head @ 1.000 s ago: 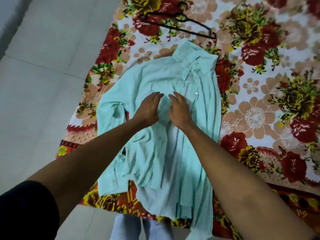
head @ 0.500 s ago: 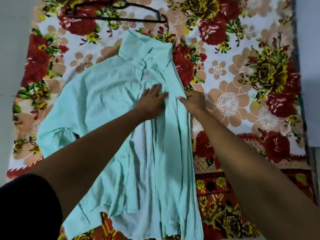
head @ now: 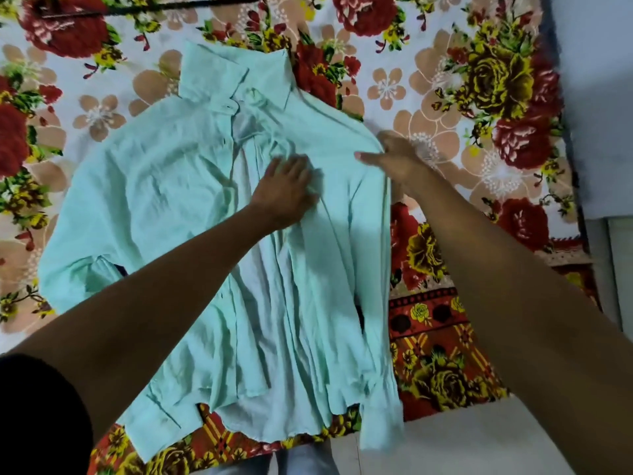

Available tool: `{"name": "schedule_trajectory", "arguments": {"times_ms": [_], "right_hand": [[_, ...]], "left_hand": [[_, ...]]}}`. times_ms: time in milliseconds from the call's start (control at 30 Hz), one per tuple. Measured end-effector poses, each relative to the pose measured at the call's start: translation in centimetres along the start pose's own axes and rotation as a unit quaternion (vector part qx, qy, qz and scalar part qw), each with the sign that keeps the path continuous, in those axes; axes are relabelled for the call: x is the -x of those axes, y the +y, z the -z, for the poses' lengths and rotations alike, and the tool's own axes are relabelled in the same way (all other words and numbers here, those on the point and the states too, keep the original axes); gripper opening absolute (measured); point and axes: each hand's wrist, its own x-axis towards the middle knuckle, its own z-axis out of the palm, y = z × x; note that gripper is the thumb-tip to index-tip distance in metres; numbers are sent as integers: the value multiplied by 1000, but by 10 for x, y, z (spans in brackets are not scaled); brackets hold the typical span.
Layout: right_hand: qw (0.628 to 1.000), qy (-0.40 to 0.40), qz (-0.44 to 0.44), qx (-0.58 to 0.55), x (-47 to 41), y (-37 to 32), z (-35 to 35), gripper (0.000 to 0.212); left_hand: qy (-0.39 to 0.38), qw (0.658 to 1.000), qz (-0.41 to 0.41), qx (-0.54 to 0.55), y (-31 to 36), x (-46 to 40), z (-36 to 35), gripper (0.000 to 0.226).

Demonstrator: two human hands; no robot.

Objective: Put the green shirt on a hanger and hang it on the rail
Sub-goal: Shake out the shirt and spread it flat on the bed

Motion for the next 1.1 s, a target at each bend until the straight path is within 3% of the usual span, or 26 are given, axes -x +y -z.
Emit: {"name": "schedule_trajectory", "arguments": {"times_ms": [67,133,200,267,300,333,400,467,533,567,633,667,733,800,867,933,1033,1100], "right_hand": [[989,24,29,-144,3,-1,8,23],[980,-79,5,-185,10,10,8,34],[973,-212,-73,-54,20,34,6,68],[955,-252,-81,131,27,51,12,94],[960,-217,-61,164,28,56,17,90],[980,-155,-42,120,30,56,23,76],[998,-14,-16,-54,29,58,37,51],[981,72,3,-182,31,59,46,44],[982,64,-21,-177,39,65,45,55],[992,25,-47,-117,47,70,42,56],[990,-92,-103,14,68,85,39,61],[987,-108,-110,36,70,92,36,64],[998,-13,-62,8,69,96,37,53],[989,104,-8,-102,66,93,41,37],[972,146,6,-183,70,87,46,35],[979,141,-21,-145,82,101,42,38],[988,122,-83,-55,117,145,22,50],[993,69,-100,-1,146,170,6,61]], "left_hand": [[16,999,48,9,-1,-1,2,65],[42,999,4,17,9,0,2,65],[40,993,-110,22,24,5,-4,67],[1,986,-164,-10,36,13,-13,67],[-20,988,-150,-31,38,17,-15,67],[-38,991,-124,-45,40,18,-18,68],[-66,994,-70,-57,43,18,-15,73],[-49,997,-54,-29,57,16,-8,73],[-2,996,-68,53,81,17,-2,65],[12,993,-72,93,96,21,-1,57],[-9,985,-53,161,128,30,-5,37],[-30,980,-26,195,140,34,-9,32],[-59,967,33,245,160,36,-20,39],[-94,956,73,268,172,35,-32,56],[-142,928,122,321,180,34,-41,79],[-164,896,170,375,187,36,-45,88],[-193,889,190,370,193,43,-55,55],[-207,859,190,429,197,49,-56,31]]}}
